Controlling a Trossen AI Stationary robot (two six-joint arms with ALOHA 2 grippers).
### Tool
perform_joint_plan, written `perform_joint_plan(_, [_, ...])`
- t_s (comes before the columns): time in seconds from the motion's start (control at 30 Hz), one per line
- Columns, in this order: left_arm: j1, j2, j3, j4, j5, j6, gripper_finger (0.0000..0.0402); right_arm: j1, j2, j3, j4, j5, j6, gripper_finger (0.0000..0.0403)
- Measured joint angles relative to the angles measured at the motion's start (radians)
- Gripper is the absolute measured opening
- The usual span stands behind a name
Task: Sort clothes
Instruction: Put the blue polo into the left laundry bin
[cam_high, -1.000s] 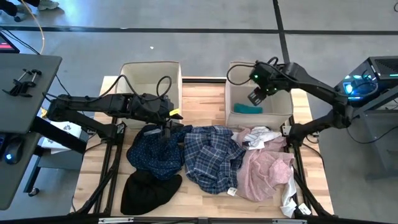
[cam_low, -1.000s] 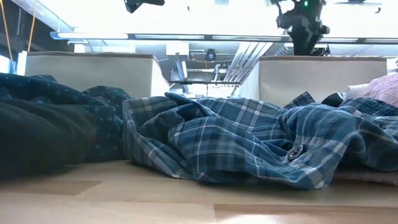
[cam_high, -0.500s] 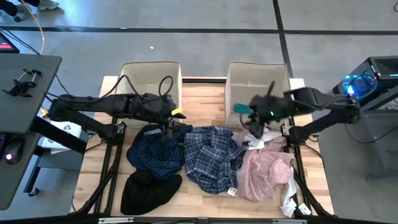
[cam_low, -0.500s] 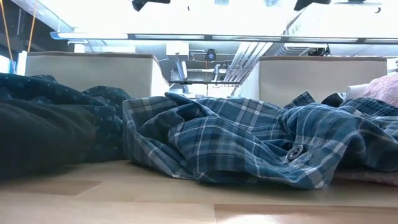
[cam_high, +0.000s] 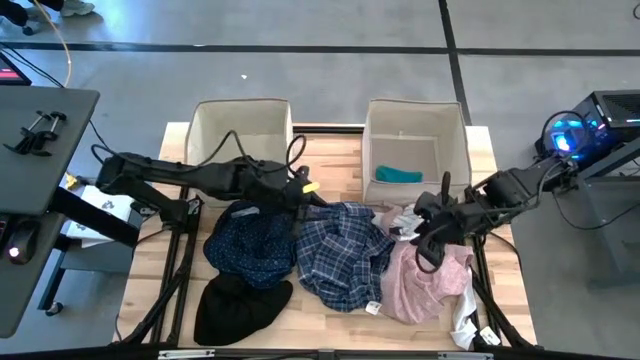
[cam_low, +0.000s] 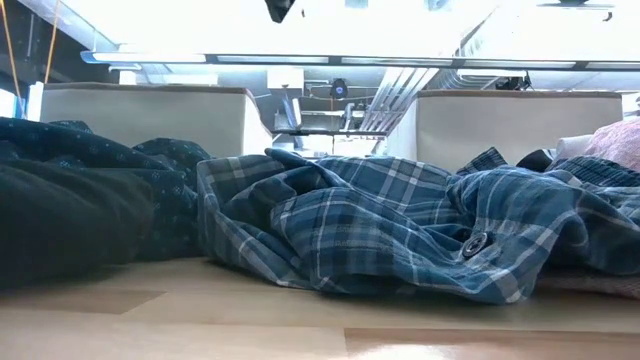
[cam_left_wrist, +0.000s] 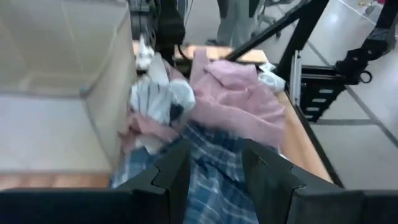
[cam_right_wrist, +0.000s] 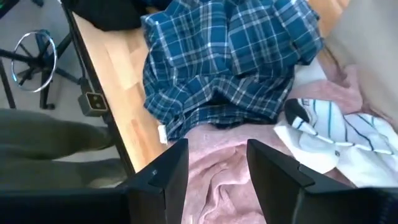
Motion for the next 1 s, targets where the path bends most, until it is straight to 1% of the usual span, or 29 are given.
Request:
perform_joint_plan(0.07, [-0.013, -0.023, 0.011, -0.108, 0.001, -0.022, 0.0131, -0.002, 0.011, 0.000, 0.005, 0.029, -0.002, 0.0153])
perform_joint_plan(0.13, [-0.030, -0.050, 0.012, -0.241, 0.002, -0.025, 0.0131, -0.011, 0.023, 0.000, 0.016, 0.085, -0.030, 0.0153])
perform_joint_plan(0.23, [-0.064, -0.079, 0.012, -0.495, 0.002, -0.066, 0.0131, -0.036, 0.044, 0.000, 0.044, 0.156, -0.097, 0.0153])
perform_joint_plan(0.33, [-0.118, -0.090, 0.009, -0.728, 0.002, -0.178, 0.0131, -0.067, 0.060, -0.001, 0.073, 0.192, -0.161, 0.0153])
perform_joint_plan(0.4, [-0.168, -0.093, -0.021, -0.817, 0.002, -0.275, 0.0131, -0.085, 0.068, -0.001, 0.089, 0.195, -0.200, 0.0153])
perform_joint_plan(0.47, [-0.222, -0.097, -0.078, -0.870, 0.002, -0.393, 0.0131, -0.102, 0.075, -0.001, 0.097, 0.195, -0.229, 0.0153])
perform_joint_plan(0.63, [-0.325, -0.098, -0.251, -0.858, -0.014, -0.782, 0.0135, -0.131, 0.075, -0.001, 0.098, 0.195, -0.257, 0.0153])
perform_joint_plan(0.7, [-0.349, -0.099, -0.309, -0.792, 0.004, -0.890, 0.0144, -0.136, 0.075, -0.001, 0.098, 0.197, -0.257, 0.0153])
perform_joint_plan(0.87, [-0.387, -0.099, -0.431, -0.619, 0.015, -1.079, 0.0192, -0.149, 0.075, -0.001, 0.099, 0.199, -0.292, 0.0153])
perform_joint_plan(1.0, [-0.396, -0.096, -0.539, -0.520, -0.050, -1.184, 0.0229, -0.161, 0.075, -0.001, 0.098, 0.199, -0.320, 0.0153])
